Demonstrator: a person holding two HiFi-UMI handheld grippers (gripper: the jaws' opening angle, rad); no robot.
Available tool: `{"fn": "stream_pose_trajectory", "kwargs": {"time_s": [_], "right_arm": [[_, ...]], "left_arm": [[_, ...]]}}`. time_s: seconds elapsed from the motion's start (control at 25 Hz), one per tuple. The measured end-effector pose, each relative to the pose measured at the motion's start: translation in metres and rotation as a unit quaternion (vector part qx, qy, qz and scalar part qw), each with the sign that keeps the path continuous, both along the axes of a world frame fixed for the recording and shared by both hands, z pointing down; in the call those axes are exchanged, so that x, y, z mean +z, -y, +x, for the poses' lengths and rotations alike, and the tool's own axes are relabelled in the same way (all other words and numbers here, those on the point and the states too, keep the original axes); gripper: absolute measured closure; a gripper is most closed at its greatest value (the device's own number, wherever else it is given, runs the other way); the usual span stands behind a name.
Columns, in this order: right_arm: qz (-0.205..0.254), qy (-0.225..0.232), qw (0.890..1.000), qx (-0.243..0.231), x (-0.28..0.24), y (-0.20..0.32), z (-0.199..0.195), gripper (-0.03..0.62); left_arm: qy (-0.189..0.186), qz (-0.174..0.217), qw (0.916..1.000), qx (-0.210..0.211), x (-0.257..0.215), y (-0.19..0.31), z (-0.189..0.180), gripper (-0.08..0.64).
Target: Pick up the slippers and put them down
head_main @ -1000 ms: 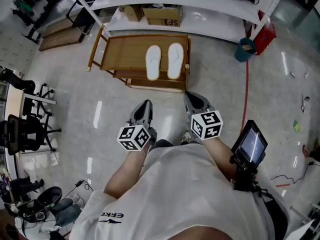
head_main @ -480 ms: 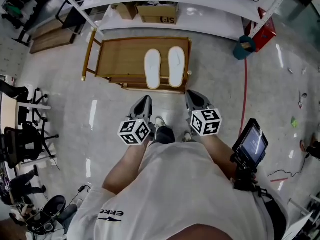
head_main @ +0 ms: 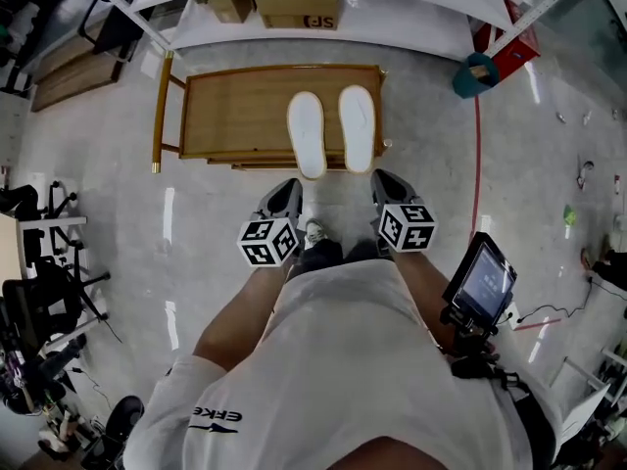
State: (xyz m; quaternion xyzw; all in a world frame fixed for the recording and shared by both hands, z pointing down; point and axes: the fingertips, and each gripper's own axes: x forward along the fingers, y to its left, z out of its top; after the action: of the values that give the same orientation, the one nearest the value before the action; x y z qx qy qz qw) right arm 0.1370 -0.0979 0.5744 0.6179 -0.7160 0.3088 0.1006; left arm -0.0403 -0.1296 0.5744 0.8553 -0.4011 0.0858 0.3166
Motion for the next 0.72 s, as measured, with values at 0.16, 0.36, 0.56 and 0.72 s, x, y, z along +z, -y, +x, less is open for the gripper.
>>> {"fn": "stream_pose_trajectory", "kwargs": {"time_s": [0.16,0.36,0.56,0.72], "right_arm": [[-0.03,0.0,1.0,0.005,0.029,0.005,0.002,0.586],[-0.062,0.018,0.998,-0.005,0.068,0.019,0.01,0.584],[-0.095,0.034,0.995,-0.012,0.118,0.037,0.028,0.523],[-0.108,0.06,0.992,-0.011,0.123,0.031,0.026,0.458]], "left_arm": [[0.011,-0.025,0.9996,0.009,0.028,0.01,0.0,0.557],[0.012,-0.061,0.998,0.011,0.069,0.024,0.011,0.555],[0.013,-0.104,0.9944,0.015,0.121,0.037,0.027,0.549],[-0.003,-0.133,0.991,0.014,0.13,0.027,0.024,0.452]]}}
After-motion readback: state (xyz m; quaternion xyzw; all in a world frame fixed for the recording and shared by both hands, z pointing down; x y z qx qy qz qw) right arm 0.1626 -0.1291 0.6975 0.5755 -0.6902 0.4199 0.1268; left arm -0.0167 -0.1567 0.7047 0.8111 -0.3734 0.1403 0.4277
